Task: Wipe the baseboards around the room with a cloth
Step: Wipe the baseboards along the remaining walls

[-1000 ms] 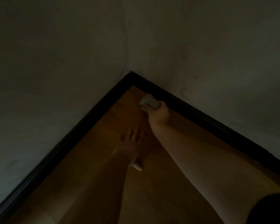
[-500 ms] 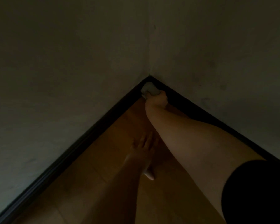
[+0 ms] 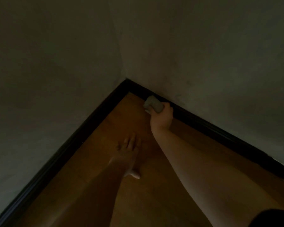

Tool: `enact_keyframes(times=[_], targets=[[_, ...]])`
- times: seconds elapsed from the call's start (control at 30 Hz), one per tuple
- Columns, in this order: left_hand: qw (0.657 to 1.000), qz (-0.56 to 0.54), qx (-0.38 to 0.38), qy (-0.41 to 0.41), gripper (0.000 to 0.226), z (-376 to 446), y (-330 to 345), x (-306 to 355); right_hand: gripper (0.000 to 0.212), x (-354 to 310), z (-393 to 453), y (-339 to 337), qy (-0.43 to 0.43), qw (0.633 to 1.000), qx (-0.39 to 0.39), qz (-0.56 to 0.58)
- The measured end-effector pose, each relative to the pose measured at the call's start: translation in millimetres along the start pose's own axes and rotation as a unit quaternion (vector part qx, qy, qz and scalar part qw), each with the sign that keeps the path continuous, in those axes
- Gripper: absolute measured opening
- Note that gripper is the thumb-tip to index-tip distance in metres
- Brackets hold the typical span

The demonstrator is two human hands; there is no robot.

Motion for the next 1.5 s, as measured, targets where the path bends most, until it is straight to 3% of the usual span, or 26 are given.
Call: enact_keyframes(times=[0.13,0.4,0.5,0.67,0.97,1.17,1.5], targets=[[1.0,0.004,-0.016,-0.008,0.149,-0.8,-6.2,2.3,0.027,21.8,-3.9,-44.4,-0.058,0.997,0.029,-0.05],[0.999,0.029,-0.017,-0.004,0.146,-1.7,-8.4,3.0,0.023,63.0,-15.1,-120.6,-0.08,0.988,0.12,-0.06],[0.999,0.029,-0.019,-0.005,0.147,-0.7,-7.1,2.0,0.031,78.4,-21.4,-148.0,-0.076,0.984,0.15,-0.06],[1.0,0.016,-0.01,0.001,0.149,1.7,-2.4,-2.1,0.043,84.8,-29.2,-163.1,-0.105,0.984,0.115,-0.082],[1.0,0.012,-0.001,0.018,0.15,3.9,2.1,-4.7,0.05,42.9,-36.8,-80.4,-0.232,0.969,-0.016,-0.083],[0.999,0.011,0.017,0.025,0.148,2.8,5.5,-5.3,0.051,4.7,-30.9,-14.5,-0.29,0.946,-0.065,-0.129],[1.0,-0.001,-0.004,0.016,0.146,2.2,-2.1,-0.1,0.044,-33.2,-5.7,63.4,-0.189,0.976,-0.09,-0.057]])
Point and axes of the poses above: each hand's wrist, its own z-axis towards the middle knuckle, its own y-axis out of the palm, x = y × z, the point moved 3 cm from there along z, towards the middle knuckle, and after that the axes turned 6 degrees about y, right-handed, at the moved point
